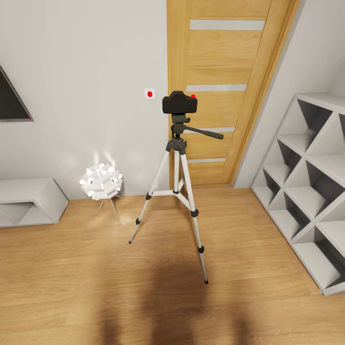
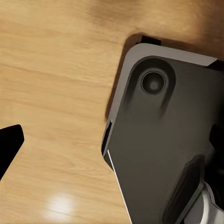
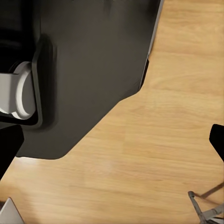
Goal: Attach the digital camera to the camera tripod in the bedroom.
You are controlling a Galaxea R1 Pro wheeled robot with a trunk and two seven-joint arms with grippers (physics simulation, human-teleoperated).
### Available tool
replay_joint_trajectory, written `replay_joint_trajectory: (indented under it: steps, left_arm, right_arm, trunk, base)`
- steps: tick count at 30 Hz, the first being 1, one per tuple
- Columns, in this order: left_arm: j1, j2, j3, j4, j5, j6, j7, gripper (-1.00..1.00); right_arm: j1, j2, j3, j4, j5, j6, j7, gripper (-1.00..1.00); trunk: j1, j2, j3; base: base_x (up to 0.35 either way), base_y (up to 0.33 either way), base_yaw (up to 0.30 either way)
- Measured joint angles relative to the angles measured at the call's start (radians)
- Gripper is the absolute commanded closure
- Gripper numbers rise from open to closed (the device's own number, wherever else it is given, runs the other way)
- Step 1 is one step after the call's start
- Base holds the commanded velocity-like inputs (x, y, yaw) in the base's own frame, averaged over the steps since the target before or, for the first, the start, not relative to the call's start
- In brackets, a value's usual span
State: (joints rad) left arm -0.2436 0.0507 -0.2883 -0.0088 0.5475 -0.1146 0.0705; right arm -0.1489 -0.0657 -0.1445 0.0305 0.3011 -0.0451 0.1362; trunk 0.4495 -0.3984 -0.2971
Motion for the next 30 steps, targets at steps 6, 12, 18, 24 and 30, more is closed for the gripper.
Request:
replay_joint_trajectory:
  steps: [6,12,18,24,30]
  left_arm:
    - [0.000,0.000,0.001,0.000,0.000,0.000,0.000,-1.00]
    - [0.000,-0.001,0.005,0.001,0.006,0.000,-0.001,-1.00]
    - [0.000,-0.003,0.006,0.001,0.006,0.000,-0.001,-1.00]
    - [0.000,-0.002,0.006,0.001,0.008,0.000,-0.001,-1.00]
    - [0.000,-0.002,0.004,0.001,0.007,0.000,-0.002,-1.00]
  right_arm:
    - [0.000,0.000,-0.001,0.000,-0.001,-0.001,0.000,-1.00]
    - [0.000,0.001,-0.002,-0.001,-0.004,-0.001,0.000,-1.00]
    - [0.000,0.003,-0.001,-0.001,-0.032,-0.002,0.000,-1.00]
    - [0.000,0.003,-0.001,-0.001,-0.059,-0.003,-0.001,-1.00]
    - [0.000,0.004,0.000,0.000,-0.068,-0.004,-0.002,-1.00]
  trunk:
    - [0.000,0.000,0.000]
    - [0.000,0.000,0.003]
    - [0.000,0.000,0.011]
    - [0.000,0.000,0.020]
    - [0.000,0.000,0.030]
  base:
    - [0.000,0.000,0.000]
    - [0.000,0.000,0.000]
    - [0.000,0.000,0.000]
    - [0.000,0.000,0.000]
    - [0.000,0.000,0.000]
